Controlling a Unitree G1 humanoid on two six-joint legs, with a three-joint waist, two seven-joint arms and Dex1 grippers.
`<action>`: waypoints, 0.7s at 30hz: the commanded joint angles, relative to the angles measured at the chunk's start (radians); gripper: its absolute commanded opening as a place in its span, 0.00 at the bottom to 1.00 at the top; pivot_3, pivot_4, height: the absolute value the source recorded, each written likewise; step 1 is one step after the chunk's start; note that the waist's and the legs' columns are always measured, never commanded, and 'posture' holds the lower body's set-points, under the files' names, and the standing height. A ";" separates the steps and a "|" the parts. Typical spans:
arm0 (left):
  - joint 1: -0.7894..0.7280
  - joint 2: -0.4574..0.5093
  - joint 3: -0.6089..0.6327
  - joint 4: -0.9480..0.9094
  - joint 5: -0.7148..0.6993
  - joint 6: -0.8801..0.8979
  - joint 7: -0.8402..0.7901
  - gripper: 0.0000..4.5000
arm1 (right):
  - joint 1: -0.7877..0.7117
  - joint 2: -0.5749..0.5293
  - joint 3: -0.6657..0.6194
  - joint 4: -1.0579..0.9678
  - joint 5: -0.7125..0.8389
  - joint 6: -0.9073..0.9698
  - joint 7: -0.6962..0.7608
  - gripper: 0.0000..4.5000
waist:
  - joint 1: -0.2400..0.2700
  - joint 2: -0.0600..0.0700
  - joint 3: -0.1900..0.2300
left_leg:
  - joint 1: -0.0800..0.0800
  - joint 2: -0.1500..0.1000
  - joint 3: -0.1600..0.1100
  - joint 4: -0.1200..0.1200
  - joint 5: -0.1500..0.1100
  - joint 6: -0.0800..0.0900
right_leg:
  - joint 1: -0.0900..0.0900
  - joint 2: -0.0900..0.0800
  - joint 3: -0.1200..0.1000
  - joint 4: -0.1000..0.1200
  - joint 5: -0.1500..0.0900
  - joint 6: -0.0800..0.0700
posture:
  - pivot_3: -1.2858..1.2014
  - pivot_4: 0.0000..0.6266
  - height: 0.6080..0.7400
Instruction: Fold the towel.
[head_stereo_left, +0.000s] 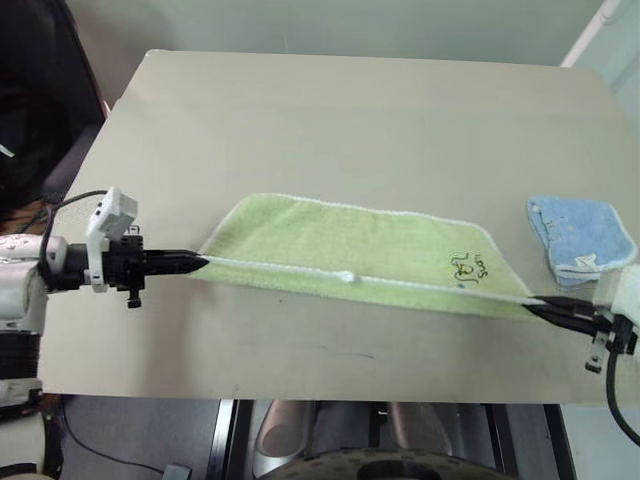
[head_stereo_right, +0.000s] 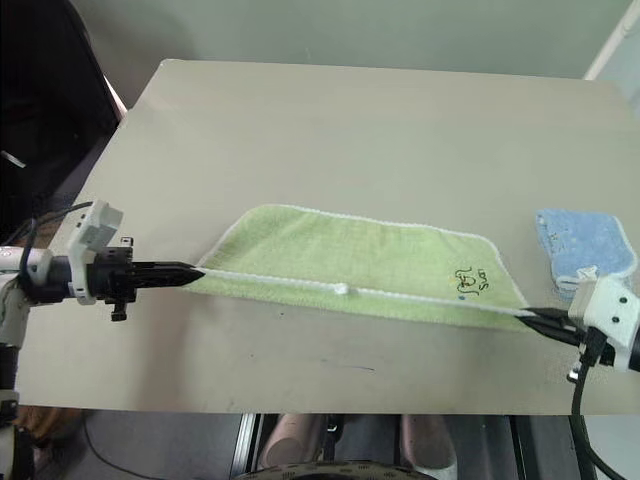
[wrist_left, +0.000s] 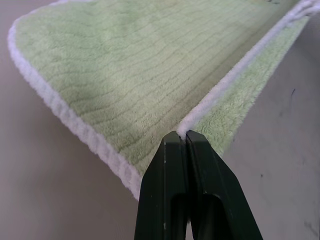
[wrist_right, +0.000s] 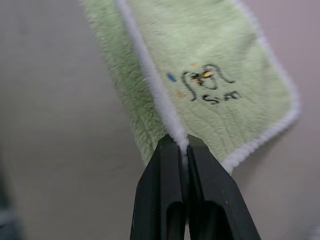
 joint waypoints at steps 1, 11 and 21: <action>0.005 0.059 0.019 0.054 0.031 -0.026 0.013 0.01 | 0.039 -0.017 -0.083 0.025 -0.022 0.004 0.030 0.00 | 0.000 0.000 0.000 | 0.000 0.000 0.000 0.000 0.000 0.000 | 0.000 0.000 0.000 0.000 0.000 0.000 | 0.52 0.24 1.00; -0.058 0.035 0.027 0.123 -0.019 -0.028 0.058 0.01 | 0.037 -0.054 -0.057 0.060 -0.100 -0.037 0.018 0.00 | -0.001 0.000 0.000 | 0.000 0.000 -0.001 0.000 -0.001 -0.001 | 0.000 0.000 0.000 0.000 0.000 -0.001 | 0.52 0.24 1.00; -0.267 -0.096 -0.049 0.361 0.050 -0.213 0.105 0.01 | -0.254 -0.018 0.142 0.154 -0.107 -0.020 -0.136 0.00 | -0.001 -0.001 -0.001 | 0.002 0.000 -0.001 0.001 0.007 0.010 | 0.001 0.000 0.000 0.001 0.000 -0.001 | 0.52 0.24 1.00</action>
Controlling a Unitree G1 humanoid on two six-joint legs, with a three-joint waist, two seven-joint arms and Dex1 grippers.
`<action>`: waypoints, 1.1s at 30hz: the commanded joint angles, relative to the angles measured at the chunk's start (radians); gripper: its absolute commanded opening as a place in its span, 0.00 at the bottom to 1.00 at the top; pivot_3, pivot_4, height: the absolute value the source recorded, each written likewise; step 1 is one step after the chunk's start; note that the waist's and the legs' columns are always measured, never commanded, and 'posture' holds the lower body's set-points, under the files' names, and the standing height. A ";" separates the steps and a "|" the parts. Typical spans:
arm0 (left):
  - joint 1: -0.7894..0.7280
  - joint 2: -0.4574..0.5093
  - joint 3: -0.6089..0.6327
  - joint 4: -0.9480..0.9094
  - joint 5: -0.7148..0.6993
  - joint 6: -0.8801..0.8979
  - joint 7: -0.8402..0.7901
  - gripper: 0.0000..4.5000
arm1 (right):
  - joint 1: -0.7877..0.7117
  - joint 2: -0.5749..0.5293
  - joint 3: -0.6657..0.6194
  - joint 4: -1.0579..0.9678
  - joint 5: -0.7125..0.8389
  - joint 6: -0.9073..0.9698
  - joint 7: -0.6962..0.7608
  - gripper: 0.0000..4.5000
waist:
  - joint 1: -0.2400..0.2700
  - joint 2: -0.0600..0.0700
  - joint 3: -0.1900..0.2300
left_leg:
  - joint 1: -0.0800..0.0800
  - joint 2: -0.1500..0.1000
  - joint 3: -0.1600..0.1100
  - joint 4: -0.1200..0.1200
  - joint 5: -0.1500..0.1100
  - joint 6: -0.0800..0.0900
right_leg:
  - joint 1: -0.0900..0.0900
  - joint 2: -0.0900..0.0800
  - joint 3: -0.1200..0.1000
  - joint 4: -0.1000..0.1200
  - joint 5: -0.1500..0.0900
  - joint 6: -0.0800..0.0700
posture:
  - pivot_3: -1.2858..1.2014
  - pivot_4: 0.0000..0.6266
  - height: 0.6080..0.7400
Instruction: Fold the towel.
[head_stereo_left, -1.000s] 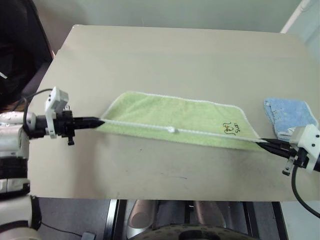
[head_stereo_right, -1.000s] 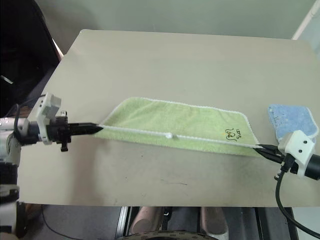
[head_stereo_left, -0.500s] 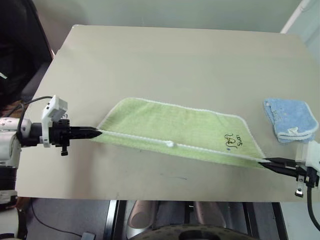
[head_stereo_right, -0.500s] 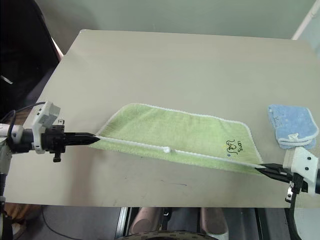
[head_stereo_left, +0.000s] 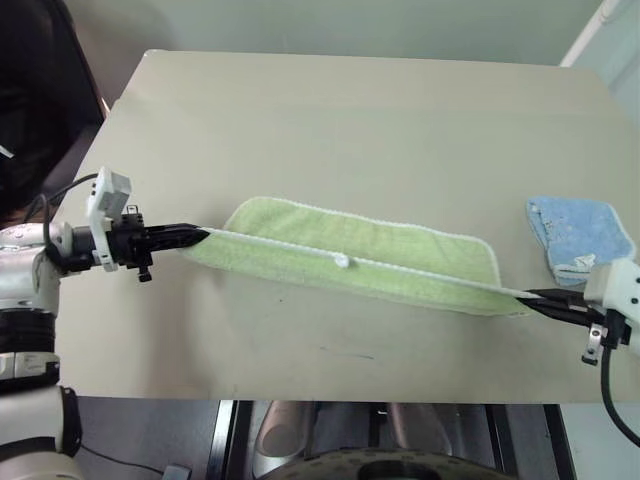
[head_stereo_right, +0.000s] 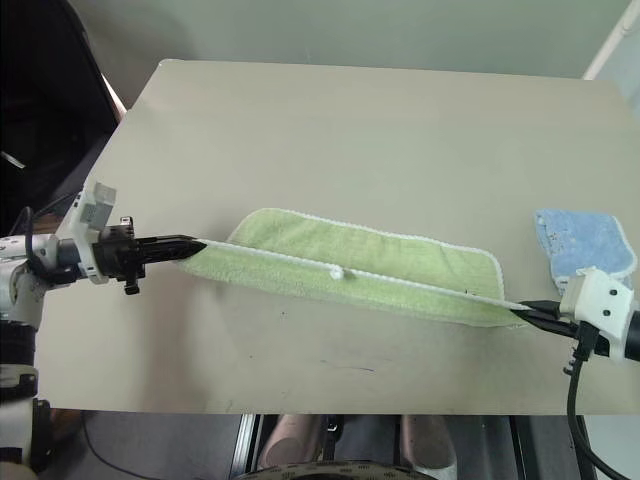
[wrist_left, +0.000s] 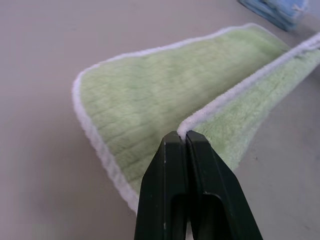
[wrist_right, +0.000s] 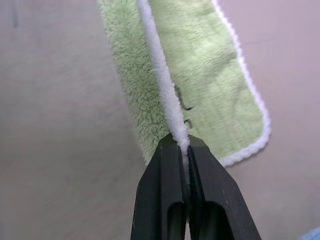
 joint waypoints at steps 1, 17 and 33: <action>-0.090 0.000 -0.003 0.129 0.069 -0.103 0.030 0.01 | -0.096 0.022 0.057 0.106 -0.052 0.000 -0.087 0.00 | 0.000 0.000 0.000 | 0.000 0.000 0.000 0.001 0.000 0.001 | 0.000 0.000 0.000 0.000 0.001 0.000 | 0.52 0.24 1.00; -0.434 -0.220 -0.044 0.618 0.248 -0.471 0.151 0.01 | -0.384 0.130 0.236 0.403 -0.154 -0.092 -0.256 0.00 | 0.006 0.000 0.000 | -0.001 -0.001 0.000 0.001 0.005 0.006 | 0.001 -0.001 0.000 -0.001 0.005 0.007 | 0.52 0.24 1.00; -0.490 -0.274 -0.006 0.713 0.286 -0.494 0.206 0.38 | -0.418 0.158 0.231 0.397 -0.132 -0.106 -0.273 0.62 | 0.006 0.000 0.000 | -0.002 -0.001 0.001 0.001 0.006 0.006 | 0.001 -0.001 0.000 -0.002 0.006 0.010 | 0.52 0.24 1.00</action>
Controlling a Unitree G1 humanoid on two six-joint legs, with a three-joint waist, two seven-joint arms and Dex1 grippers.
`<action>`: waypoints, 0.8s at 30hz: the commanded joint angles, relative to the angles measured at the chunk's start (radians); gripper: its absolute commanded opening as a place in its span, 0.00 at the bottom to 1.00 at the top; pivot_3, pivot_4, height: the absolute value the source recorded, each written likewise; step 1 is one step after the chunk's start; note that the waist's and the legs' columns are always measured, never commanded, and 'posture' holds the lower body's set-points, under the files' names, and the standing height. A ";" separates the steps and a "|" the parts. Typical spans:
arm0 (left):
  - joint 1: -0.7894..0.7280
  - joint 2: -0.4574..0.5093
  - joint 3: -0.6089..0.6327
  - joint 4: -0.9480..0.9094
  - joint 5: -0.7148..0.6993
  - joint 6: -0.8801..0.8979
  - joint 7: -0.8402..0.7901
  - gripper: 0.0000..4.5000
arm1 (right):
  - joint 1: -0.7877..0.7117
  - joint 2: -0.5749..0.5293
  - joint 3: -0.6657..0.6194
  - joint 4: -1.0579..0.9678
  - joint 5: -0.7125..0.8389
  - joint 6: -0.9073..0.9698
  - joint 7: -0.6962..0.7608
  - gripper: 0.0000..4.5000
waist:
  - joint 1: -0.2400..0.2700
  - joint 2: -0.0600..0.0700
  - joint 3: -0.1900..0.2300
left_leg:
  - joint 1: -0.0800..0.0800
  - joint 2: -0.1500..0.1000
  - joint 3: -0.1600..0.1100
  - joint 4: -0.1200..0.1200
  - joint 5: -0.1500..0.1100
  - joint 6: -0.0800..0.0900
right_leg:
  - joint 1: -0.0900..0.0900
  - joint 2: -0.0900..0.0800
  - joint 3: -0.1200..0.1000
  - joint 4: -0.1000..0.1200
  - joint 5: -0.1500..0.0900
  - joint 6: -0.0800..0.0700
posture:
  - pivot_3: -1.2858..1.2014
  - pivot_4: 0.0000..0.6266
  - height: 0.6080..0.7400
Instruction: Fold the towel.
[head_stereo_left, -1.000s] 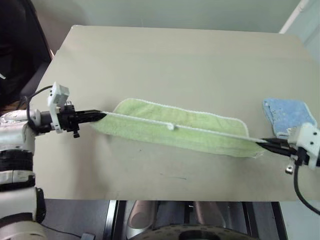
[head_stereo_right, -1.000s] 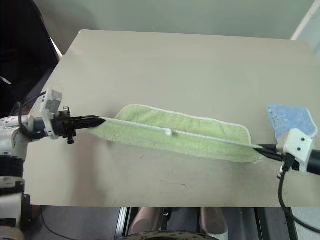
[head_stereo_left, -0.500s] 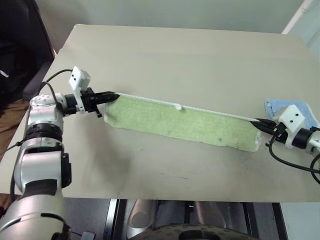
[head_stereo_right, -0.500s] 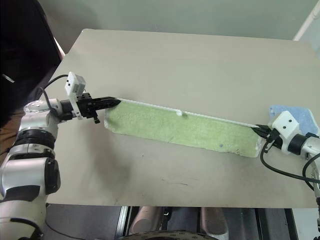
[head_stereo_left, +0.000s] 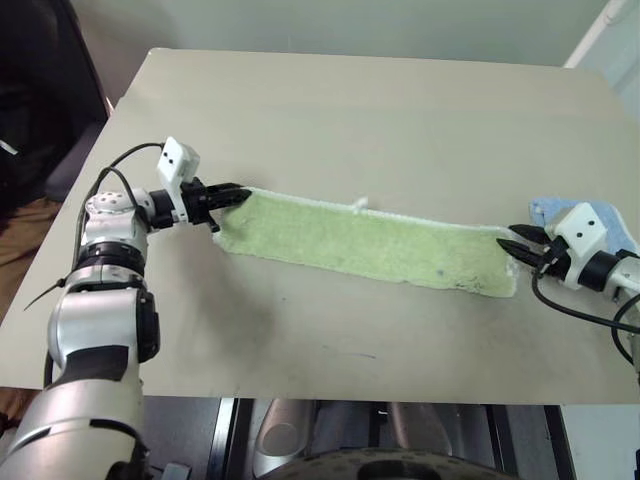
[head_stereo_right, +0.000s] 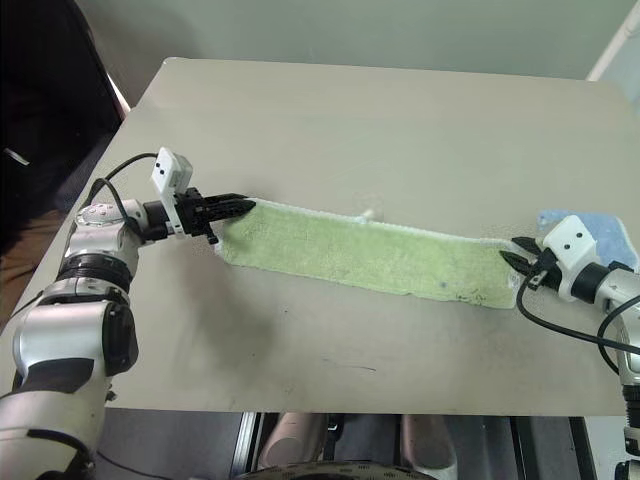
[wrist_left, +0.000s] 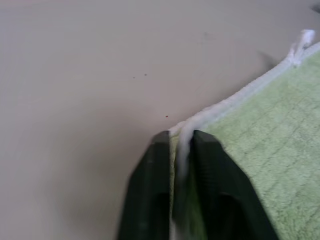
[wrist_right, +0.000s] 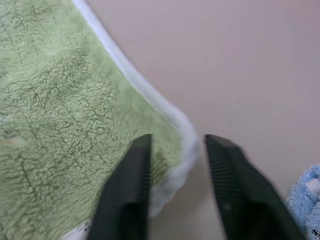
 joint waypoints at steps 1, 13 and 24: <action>-0.031 0.004 0.034 -0.002 0.001 -0.029 0.026 0.46 | -0.014 -0.002 -0.037 -0.022 0.017 -0.015 -0.013 0.70 | 0.000 0.000 0.000 | 0.000 0.000 0.000 0.000 0.000 0.000 | 0.000 0.000 0.000 0.000 0.000 0.000 | 0.52 0.24 1.00; -0.052 -0.018 0.158 -0.023 -0.073 -0.190 0.073 0.99 | 0.016 0.043 -0.192 -0.174 0.227 0.151 -0.052 1.00 | 0.002 0.000 0.000 | -0.001 -0.001 0.000 0.000 0.004 -0.006 | 0.000 0.000 0.000 0.000 -0.001 -0.002 | 0.52 0.24 1.00; 0.082 -0.176 0.173 -0.328 -0.223 -0.041 -0.125 0.99 | 0.172 0.141 -0.428 -0.471 0.854 0.741 -0.349 1.00 | 0.012 0.000 0.000 | -0.002 -0.006 0.001 0.000 0.005 -0.004 | 0.001 -0.002 0.003 0.000 -0.004 0.003 | 0.52 0.24 1.00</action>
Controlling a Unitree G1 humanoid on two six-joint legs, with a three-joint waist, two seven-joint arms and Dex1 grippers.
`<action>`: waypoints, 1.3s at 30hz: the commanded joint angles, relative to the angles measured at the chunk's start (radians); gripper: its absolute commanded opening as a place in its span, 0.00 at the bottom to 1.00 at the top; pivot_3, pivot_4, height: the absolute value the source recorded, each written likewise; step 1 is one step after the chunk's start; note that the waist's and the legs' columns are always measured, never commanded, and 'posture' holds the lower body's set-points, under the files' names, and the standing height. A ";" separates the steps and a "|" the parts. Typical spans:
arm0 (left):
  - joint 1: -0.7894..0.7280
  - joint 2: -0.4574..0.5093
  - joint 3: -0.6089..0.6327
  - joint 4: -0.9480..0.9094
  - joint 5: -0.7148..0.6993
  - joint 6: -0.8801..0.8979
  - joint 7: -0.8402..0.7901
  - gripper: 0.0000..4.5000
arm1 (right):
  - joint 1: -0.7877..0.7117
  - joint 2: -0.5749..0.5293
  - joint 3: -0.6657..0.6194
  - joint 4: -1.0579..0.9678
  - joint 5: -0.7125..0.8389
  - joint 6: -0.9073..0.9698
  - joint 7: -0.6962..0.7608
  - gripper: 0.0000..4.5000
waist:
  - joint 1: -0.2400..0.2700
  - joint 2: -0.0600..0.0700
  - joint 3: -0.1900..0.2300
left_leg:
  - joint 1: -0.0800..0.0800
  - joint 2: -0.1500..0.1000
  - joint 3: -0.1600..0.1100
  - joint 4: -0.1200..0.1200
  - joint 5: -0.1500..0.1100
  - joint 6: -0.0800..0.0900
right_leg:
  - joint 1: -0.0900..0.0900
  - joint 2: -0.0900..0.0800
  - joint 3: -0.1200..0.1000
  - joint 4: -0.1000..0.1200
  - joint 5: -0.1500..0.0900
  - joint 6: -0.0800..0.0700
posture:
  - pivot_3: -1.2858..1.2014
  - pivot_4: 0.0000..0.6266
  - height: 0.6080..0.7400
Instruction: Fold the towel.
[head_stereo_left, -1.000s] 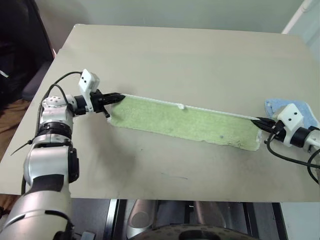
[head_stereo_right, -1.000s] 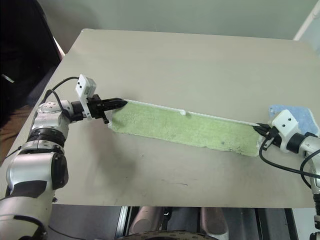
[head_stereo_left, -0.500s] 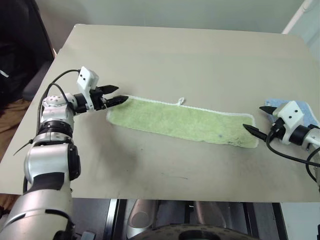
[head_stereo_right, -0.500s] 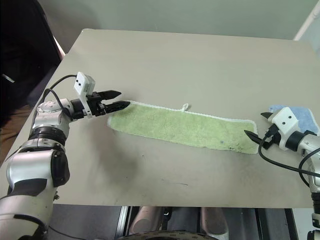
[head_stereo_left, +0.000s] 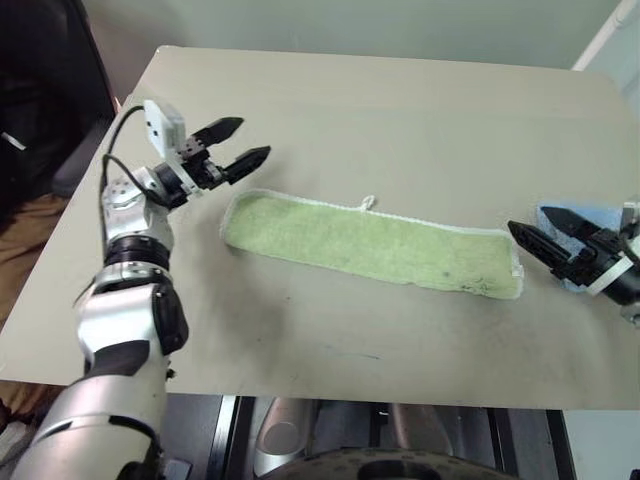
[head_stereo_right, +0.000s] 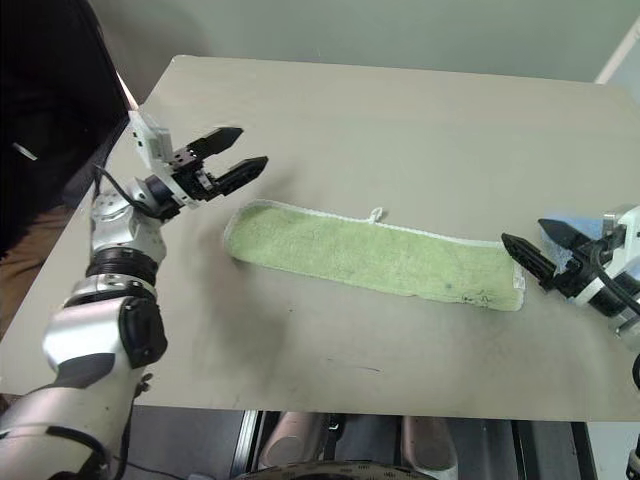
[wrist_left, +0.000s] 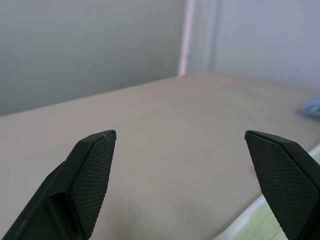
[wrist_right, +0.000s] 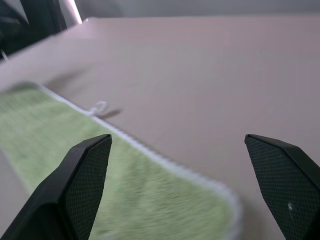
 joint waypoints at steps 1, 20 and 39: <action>0.096 -0.049 -0.044 -0.225 -0.065 0.132 -0.091 0.99 | 0.055 0.018 -0.088 -0.080 0.319 0.194 -0.161 1.00 | -0.001 0.000 0.000 | 0.001 0.000 0.001 0.000 0.000 0.000 | 0.000 0.000 0.000 0.000 -0.001 0.002 | 0.52 0.24 1.00; 0.401 -0.212 -0.257 -0.753 -0.128 0.374 -0.024 0.99 | 0.434 0.124 0.056 -0.105 1.101 0.094 -0.713 1.00 | 0.000 -0.001 0.000 | 0.003 0.000 0.001 0.001 -0.008 0.011 | 0.004 -0.001 0.001 -0.001 -0.008 0.017 | 0.52 0.24 1.00; 0.423 -0.242 -0.319 -0.795 -0.119 0.357 0.031 0.99 | 0.205 0.116 0.070 0.187 1.101 0.031 -0.957 1.00 | -0.003 -0.002 -0.001 | 0.017 0.000 0.000 0.002 -0.019 0.000 | 0.020 -0.002 0.002 -0.006 -0.008 0.018 | 0.52 0.24 1.00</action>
